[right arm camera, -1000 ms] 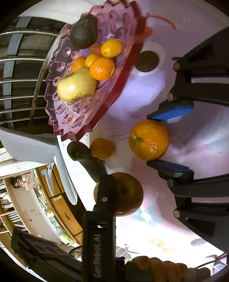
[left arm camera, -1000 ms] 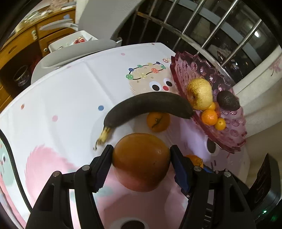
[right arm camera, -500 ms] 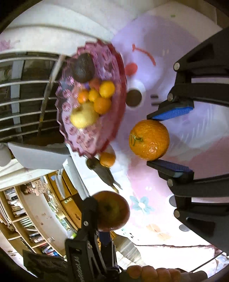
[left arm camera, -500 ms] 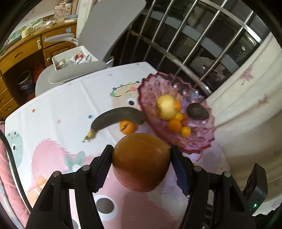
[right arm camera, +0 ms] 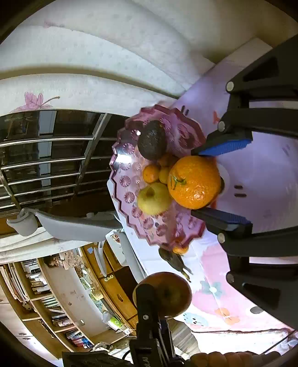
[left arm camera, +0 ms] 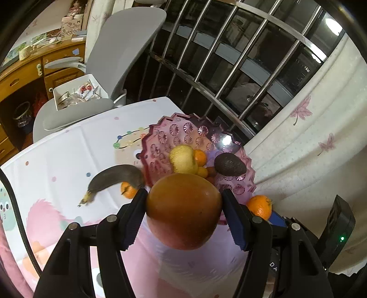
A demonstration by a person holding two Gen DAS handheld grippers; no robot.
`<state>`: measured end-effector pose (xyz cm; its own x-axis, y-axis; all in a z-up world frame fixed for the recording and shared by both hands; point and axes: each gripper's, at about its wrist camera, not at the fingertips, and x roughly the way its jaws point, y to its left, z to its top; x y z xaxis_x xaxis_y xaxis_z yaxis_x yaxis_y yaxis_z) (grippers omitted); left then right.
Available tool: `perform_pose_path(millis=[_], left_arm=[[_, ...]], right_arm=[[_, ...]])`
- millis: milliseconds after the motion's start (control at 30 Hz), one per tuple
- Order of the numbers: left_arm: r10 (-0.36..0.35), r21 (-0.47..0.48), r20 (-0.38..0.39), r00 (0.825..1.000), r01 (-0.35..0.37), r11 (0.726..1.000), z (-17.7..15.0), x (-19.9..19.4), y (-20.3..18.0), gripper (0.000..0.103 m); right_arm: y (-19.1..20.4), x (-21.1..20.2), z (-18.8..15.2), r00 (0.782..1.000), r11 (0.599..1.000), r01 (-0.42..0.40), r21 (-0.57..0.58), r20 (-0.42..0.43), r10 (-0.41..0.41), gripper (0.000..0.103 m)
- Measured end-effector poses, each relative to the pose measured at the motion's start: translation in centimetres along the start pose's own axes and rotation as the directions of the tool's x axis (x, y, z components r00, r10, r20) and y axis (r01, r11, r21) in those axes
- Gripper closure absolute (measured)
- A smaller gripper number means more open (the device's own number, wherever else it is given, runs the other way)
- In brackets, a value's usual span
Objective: Organize fruits
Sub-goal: 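Carry the red apple with the left tool while the right tool carries a mandarin over the bowl, then open the left tool to drop the apple while the right tool drops the mandarin into the bowl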
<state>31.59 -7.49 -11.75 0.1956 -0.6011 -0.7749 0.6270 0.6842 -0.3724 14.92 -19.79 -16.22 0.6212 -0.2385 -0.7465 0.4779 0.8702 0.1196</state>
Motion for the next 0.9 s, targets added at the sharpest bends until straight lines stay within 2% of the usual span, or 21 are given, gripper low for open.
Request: perform_pose_path(millis=[267,500,833,900], left_arm=[[0.01,-0.012,-0.06,0.998,-0.011,1.0,1.1,4.4,-1.8,0.039],[0.046,-0.031,-0.117,0.992,-0.05,0.998,1.4,8.3,-2.2,0.039],[0.081,-0.046,-0.177,0.981,-0.09,0.995,1.5,11.5,-2.0,0.039],[0.069,-0.054,-0.192,0.979,-0.081,0.995,1.4,11.8,-2.0,0.039]], right_arm=[[-2.3,3.6,2.0,0.997,0.999,-0.032,-0.02,-0.064,0.03,0.058],[-3.6,6.6,2.8,0.99,0.996,-0.064,-0.067,-0.127,0.055,0.058],[-4.4,9.7,3.3,0.977,0.995,-0.075,-0.058,-0.202,0.062,0.058],[-4.4,9.9,3.3,0.977,0.996,-0.073,-0.059,-0.207,0.059,0.058]])
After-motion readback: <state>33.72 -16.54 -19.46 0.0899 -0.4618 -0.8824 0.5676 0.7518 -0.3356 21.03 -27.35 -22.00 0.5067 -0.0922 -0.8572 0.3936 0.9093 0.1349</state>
